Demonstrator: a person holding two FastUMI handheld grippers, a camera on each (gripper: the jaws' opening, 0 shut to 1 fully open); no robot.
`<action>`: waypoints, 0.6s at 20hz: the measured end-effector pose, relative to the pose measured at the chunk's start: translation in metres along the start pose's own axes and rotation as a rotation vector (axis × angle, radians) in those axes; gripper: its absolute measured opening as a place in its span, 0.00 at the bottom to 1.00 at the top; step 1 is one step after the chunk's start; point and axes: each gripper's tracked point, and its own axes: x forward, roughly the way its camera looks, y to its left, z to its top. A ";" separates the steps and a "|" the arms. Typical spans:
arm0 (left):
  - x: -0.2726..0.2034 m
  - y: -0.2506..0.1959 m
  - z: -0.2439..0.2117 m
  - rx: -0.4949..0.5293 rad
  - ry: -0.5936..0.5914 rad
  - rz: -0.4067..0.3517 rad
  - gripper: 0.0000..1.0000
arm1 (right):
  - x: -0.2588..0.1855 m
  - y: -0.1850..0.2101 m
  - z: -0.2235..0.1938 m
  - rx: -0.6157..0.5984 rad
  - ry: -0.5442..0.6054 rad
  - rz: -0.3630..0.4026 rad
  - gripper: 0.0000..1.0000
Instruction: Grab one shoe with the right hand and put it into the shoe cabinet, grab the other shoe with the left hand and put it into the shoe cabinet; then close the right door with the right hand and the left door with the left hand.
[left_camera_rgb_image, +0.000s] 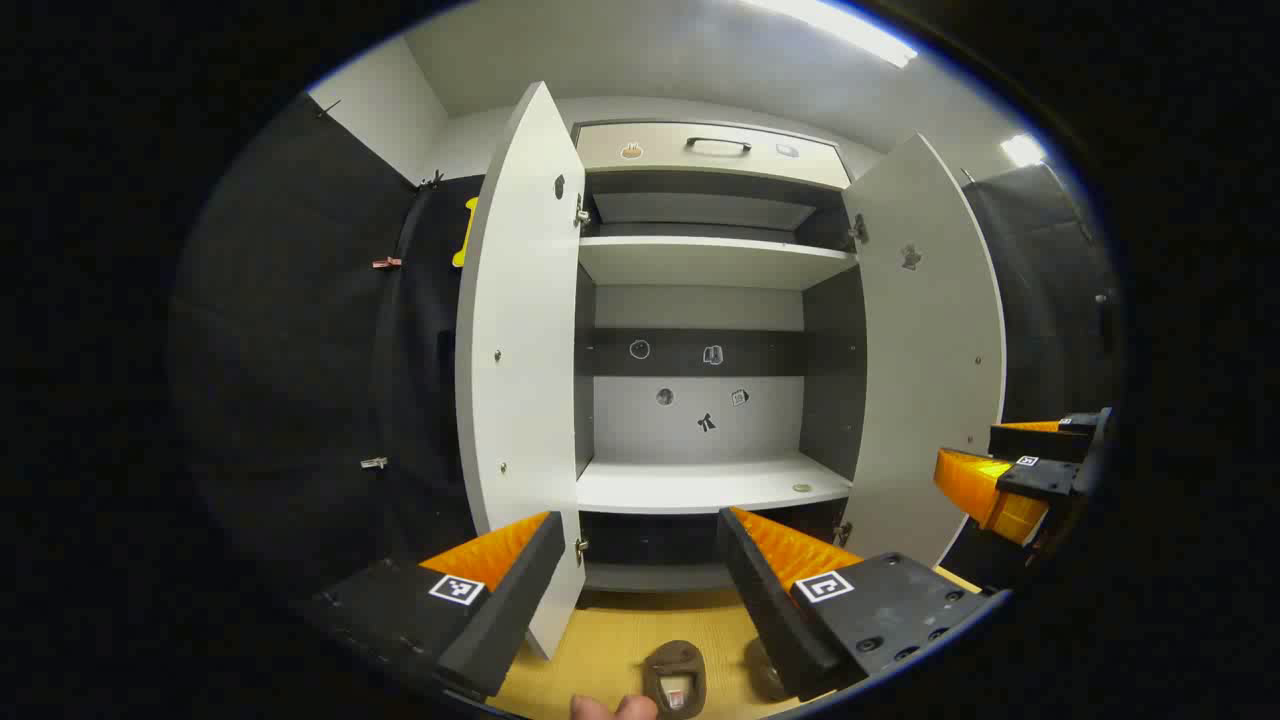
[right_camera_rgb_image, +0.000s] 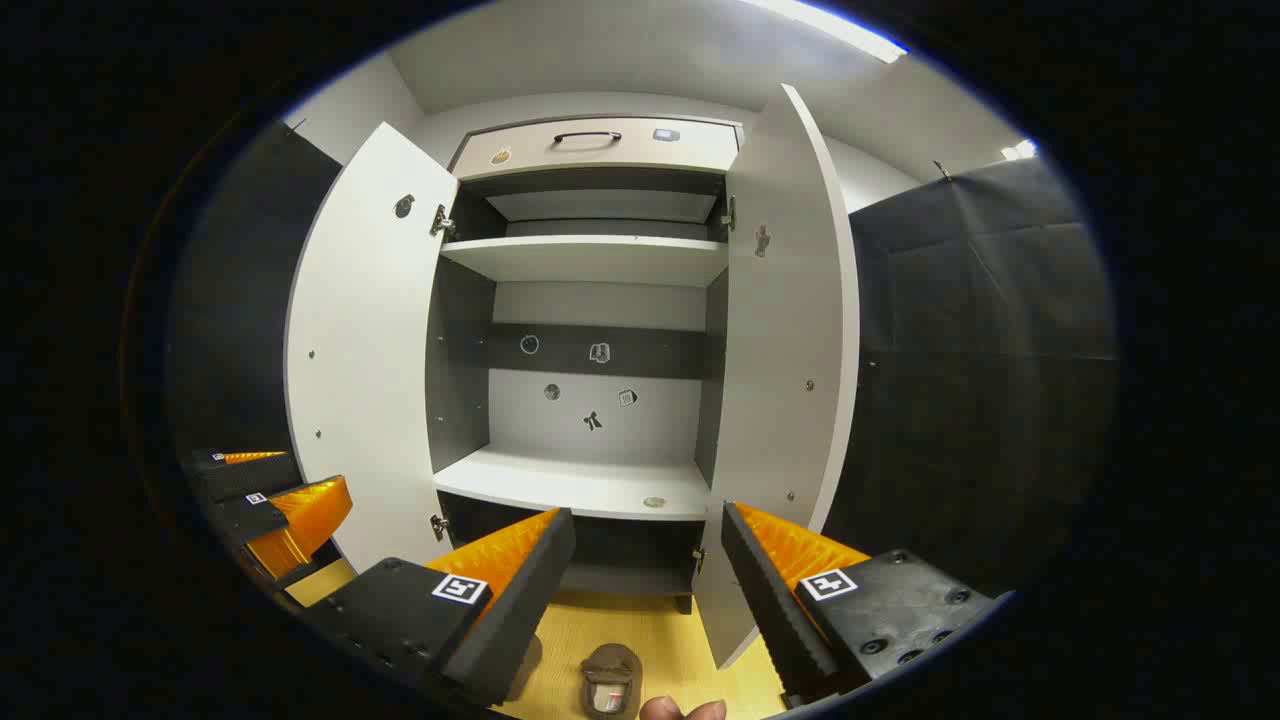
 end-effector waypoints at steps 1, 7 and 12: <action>0.000 0.000 0.001 0.003 -0.001 -0.001 0.97 | 0.001 0.000 0.000 -0.003 0.001 -0.001 0.97; 0.002 -0.003 0.001 0.024 -0.004 -0.005 0.97 | 0.003 -0.002 -0.001 0.005 0.003 -0.004 0.97; 0.006 -0.004 -0.002 0.025 0.005 -0.003 0.97 | 0.006 -0.004 -0.002 0.011 0.005 -0.004 0.97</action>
